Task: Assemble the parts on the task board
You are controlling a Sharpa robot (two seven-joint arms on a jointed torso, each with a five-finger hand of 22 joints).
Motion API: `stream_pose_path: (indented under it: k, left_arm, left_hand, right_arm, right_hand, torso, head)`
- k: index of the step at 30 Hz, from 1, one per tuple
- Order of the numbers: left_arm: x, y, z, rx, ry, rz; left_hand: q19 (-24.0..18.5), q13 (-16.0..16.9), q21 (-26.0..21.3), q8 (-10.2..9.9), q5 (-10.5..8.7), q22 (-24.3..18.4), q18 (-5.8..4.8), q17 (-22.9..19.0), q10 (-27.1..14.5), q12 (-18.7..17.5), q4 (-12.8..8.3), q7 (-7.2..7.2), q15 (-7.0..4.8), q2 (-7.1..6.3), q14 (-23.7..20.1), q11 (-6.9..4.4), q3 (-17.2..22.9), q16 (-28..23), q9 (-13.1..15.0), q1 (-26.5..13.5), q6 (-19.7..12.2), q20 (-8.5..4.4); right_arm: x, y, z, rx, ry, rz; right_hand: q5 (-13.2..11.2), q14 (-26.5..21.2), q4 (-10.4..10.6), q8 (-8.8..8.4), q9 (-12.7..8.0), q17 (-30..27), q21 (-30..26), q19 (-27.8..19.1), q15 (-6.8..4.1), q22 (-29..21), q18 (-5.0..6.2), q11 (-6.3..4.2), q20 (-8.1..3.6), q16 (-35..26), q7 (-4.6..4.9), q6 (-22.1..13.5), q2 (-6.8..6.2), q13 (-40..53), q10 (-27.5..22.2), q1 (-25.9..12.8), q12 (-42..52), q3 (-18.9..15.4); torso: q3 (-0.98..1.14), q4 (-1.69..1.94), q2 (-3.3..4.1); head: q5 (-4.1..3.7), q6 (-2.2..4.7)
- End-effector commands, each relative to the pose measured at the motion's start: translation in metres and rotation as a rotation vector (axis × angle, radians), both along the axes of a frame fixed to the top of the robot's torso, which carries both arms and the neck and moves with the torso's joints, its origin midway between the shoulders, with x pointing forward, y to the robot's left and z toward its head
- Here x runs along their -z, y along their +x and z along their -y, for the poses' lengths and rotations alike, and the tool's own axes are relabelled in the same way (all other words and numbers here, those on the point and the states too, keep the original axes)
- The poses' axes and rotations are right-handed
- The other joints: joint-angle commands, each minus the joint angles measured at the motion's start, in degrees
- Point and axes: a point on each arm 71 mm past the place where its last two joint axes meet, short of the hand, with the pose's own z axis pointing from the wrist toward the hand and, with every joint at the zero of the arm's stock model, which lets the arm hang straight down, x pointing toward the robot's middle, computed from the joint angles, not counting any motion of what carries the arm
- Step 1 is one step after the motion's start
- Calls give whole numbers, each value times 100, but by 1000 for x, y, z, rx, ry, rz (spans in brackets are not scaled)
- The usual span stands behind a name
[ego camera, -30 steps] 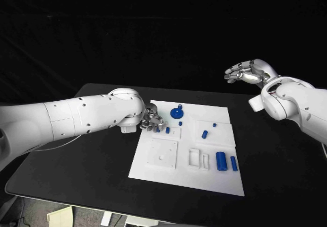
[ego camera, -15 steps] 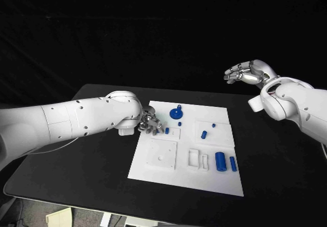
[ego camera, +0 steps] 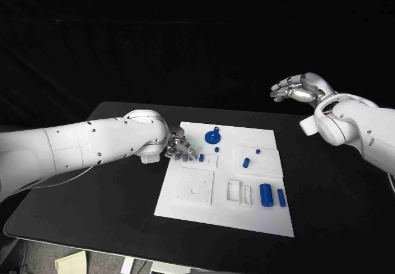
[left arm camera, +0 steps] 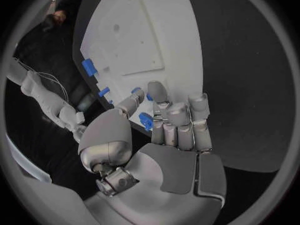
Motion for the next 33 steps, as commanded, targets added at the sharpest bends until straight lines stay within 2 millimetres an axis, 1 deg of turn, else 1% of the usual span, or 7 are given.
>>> stream_pose_path:
  k: [1,7,15,19,22,25,33]
  left_arm:
    - [-6,2,-2,-50,-78,61]
    - [-22,9,-5,-76,-152,104]
    - [-37,18,7,-101,-511,164]
    - [-43,21,23,-3,-533,263]
    - [-44,22,31,80,-488,339]
    - [-44,22,40,158,-460,410]
    - [-38,21,68,354,-336,517]
  left_hand:
    - [-65,-69,-46,-186,-32,8,-13,-57,-74,-76,76,81,76,-105,-79,63,34,-88,-61,49,-293,-575]
    - [-443,-272,-319,-756,-29,-73,-132,-308,-658,-409,153,400,369,-343,-463,357,115,-505,-434,306,-1089,-440]
    - [-1094,-619,-820,-1089,-12,-224,-284,-649,-1470,-1023,148,681,749,-403,-1139,702,137,-1127,-825,643,-1476,-115]
    - [-1525,-941,-1121,-1203,118,-274,-355,-830,-2014,-1463,-367,842,1021,-229,-1550,1004,220,-1491,-1117,1490,-1629,169]
    - [-1595,-1070,-1205,-1170,279,-283,-351,-896,-2010,-1553,-744,854,1087,-91,-1614,1054,222,-1612,-1248,2061,-1571,251]
    - [-1580,-1223,-1261,-1113,764,-278,-364,-927,-1957,-1636,-1072,816,1116,72,-1587,1062,189,-1662,-1401,2563,-1458,278]
    - [-1535,-1456,-1320,-1118,417,-254,-350,-936,-2007,-1832,-1079,830,1141,-32,-1553,1122,52,-1678,-1619,2857,-1488,300]
  right_arm:
    - [0,0,0,-8,-7,0]
    - [1,0,1,-7,-7,-2]
    - [1,0,3,-2,-8,-1]
    - [2,1,4,-1,-8,-3]
    - [2,1,2,-4,-6,-3]
    - [2,1,0,-8,-6,-4]
    - [2,1,-3,-14,-4,-6]
  right_hand:
    - [23,5,8,-23,-9,-7,-29,-42,28,-2,35,40,11,-30,-1,-45,-42,-6,19,21,-37,-42]
    - [24,3,4,-23,-11,-10,-30,-45,29,-1,36,41,10,-32,-1,-46,-41,-6,20,29,-43,-41]
    - [26,4,-2,-22,-13,-15,-31,-49,29,1,36,39,7,-32,-3,-45,-47,-5,23,56,-53,-35]
    - [21,5,-3,-19,-13,-18,-30,-50,28,3,35,36,6,-32,-6,-41,-46,-4,27,74,-57,-31]
    - [19,6,-2,-18,-13,-19,-30,-50,27,3,35,35,6,-32,-6,-40,-45,-3,29,79,-59,-30]
    - [17,6,-2,-18,-14,-20,-29,-49,27,4,36,35,7,-32,-7,-39,-44,-3,30,82,-60,-30]
    - [15,6,-3,-18,-15,-21,-29,-50,26,4,36,35,7,-32,-6,-40,-44,-3,32,89,-63,-29]
  torso:
    - [5,2,-4]
    - [6,3,-5]
    - [3,2,-1]
    - [3,1,1]
    - [3,-1,3]
    - [4,-11,4]
    - [10,-15,11]
  head:
    - [-12,12]
    - [-34,44]
    - [-117,136]
    - [-144,182]
    - [-167,216]
    - [-186,255]
    - [-283,345]
